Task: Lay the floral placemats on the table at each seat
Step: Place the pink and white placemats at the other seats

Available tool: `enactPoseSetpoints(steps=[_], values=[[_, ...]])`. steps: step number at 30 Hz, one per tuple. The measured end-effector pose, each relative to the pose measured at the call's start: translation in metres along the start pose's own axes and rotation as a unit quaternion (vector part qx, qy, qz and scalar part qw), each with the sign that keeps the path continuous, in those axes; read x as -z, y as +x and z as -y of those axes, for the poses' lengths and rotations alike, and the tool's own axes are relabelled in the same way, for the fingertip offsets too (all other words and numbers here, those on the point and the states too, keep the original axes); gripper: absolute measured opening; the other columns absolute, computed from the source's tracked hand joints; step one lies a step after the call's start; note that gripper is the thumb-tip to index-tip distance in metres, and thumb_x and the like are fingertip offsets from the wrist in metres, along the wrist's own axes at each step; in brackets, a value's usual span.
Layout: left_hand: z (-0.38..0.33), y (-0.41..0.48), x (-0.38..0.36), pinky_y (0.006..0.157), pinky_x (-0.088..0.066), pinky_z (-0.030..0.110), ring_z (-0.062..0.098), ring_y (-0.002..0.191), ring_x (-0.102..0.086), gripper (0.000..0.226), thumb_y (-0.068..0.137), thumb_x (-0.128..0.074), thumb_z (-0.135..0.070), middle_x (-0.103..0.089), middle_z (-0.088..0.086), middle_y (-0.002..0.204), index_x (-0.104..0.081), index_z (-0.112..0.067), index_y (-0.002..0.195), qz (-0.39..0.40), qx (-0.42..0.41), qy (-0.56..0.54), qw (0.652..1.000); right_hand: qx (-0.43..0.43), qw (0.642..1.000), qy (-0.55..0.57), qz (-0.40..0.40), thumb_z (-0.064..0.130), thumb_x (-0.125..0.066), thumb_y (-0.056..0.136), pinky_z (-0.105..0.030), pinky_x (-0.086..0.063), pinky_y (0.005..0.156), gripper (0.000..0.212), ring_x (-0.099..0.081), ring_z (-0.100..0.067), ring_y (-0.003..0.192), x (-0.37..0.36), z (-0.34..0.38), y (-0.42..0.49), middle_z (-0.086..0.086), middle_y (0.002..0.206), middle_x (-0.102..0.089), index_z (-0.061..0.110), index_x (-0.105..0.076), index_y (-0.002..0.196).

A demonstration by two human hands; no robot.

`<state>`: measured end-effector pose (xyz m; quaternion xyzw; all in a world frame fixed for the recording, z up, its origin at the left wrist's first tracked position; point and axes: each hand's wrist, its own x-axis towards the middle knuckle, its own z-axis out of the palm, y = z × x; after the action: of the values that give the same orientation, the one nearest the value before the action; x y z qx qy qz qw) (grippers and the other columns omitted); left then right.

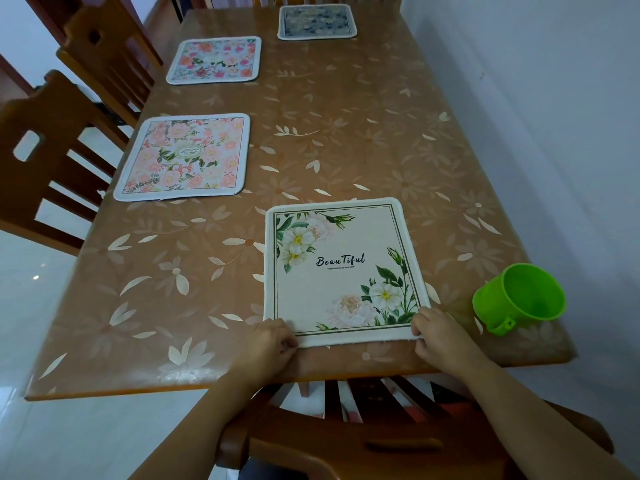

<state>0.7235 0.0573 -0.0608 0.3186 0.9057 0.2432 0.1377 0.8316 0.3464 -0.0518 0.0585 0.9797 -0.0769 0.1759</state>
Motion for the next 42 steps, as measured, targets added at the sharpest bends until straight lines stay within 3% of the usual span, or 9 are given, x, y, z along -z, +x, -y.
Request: enactPoseSetpoints(steps=[8,15,22,26,29,35,42], values=[[0.0005,-0.0001,0.0,0.061,-0.04,0.024,0.025,0.057,-0.061,0.024,0.051,-0.08,0.006,-0.063,0.008,0.06,-0.065,-0.012,0.058,-0.007,-0.026,0.01,1.0,0.0,1.0,0.015,-0.011,0.011,-0.048,0.078,-0.032,-0.037,0.083,0.016,-0.048,-0.022,0.099,-0.0027,-0.0011,0.0002,-0.004,0.102,-0.054,0.021,-0.036,0.081],[0.0035,-0.0006,-0.0015,0.05,-0.042,0.022,0.021,0.056,-0.06,0.026,0.051,-0.082,0.0,-0.062,0.002,0.06,-0.064,-0.017,0.058,-0.011,-0.028,0.019,0.999,-0.004,1.0,0.016,-0.014,0.009,-0.048,0.076,-0.032,-0.036,0.081,0.013,-0.048,-0.022,0.098,-0.0045,-0.001,0.0005,-0.004,0.099,-0.055,0.021,-0.043,0.08],[0.0039,-0.0003,-0.0018,0.049,-0.042,0.021,0.019,0.055,-0.06,0.026,0.051,-0.082,-0.001,-0.061,0.001,0.059,-0.064,-0.018,0.058,-0.008,-0.028,0.02,0.999,0.001,1.0,0.003,-0.005,0.008,-0.046,0.077,-0.032,-0.033,0.085,0.017,-0.045,-0.02,0.101,-0.0089,0.0006,0.0009,0.002,0.097,-0.051,0.023,-0.037,0.079],[0.0055,-0.0013,-0.0028,0.056,-0.044,0.023,0.023,0.057,-0.059,0.025,0.054,-0.081,0.0,-0.061,0.003,0.06,-0.063,-0.017,0.059,-0.006,-0.028,0.007,1.0,0.011,0.999,0.033,-0.021,0.011,-0.049,0.078,-0.033,-0.036,0.084,0.011,-0.046,-0.021,0.1,-0.0065,-0.0024,-0.0011,-0.002,0.101,-0.052,0.018,-0.048,0.087],[0.0061,-0.0005,-0.0029,0.057,-0.046,0.026,0.024,0.058,-0.059,0.023,0.056,-0.079,0.0,-0.062,0.004,0.062,-0.063,-0.016,0.06,-0.007,-0.028,0.005,1.0,0.02,0.999,0.024,-0.014,0.018,-0.049,0.082,-0.032,-0.036,0.084,0.012,-0.047,-0.02,0.1,-0.0049,-0.002,-0.0005,-0.002,0.101,-0.053,0.023,-0.039,0.081],[0.0028,0.0004,-0.0019,0.054,-0.039,0.018,0.021,0.056,-0.059,0.024,0.053,-0.079,0.002,-0.062,0.003,0.059,-0.064,-0.015,0.057,-0.018,-0.029,0.004,0.999,0.01,1.0,0.011,-0.007,0.019,-0.048,0.082,-0.031,-0.035,0.085,0.013,-0.047,-0.018,0.101,-0.0049,-0.0002,0.0005,0.0,0.101,-0.054,0.024,-0.036,0.08],[0.0035,0.0001,-0.002,0.058,-0.048,0.035,0.028,0.064,-0.06,0.014,0.061,-0.075,0.0,-0.063,0.01,0.065,-0.066,-0.011,0.061,-0.01,-0.018,0.0,1.0,0.009,1.0,0.012,-0.011,0.018,-0.048,0.08,-0.031,-0.033,0.081,0.013,-0.048,-0.018,0.099,-0.0049,0.001,-0.0006,0.0,0.099,-0.055,0.024,-0.036,0.079]])
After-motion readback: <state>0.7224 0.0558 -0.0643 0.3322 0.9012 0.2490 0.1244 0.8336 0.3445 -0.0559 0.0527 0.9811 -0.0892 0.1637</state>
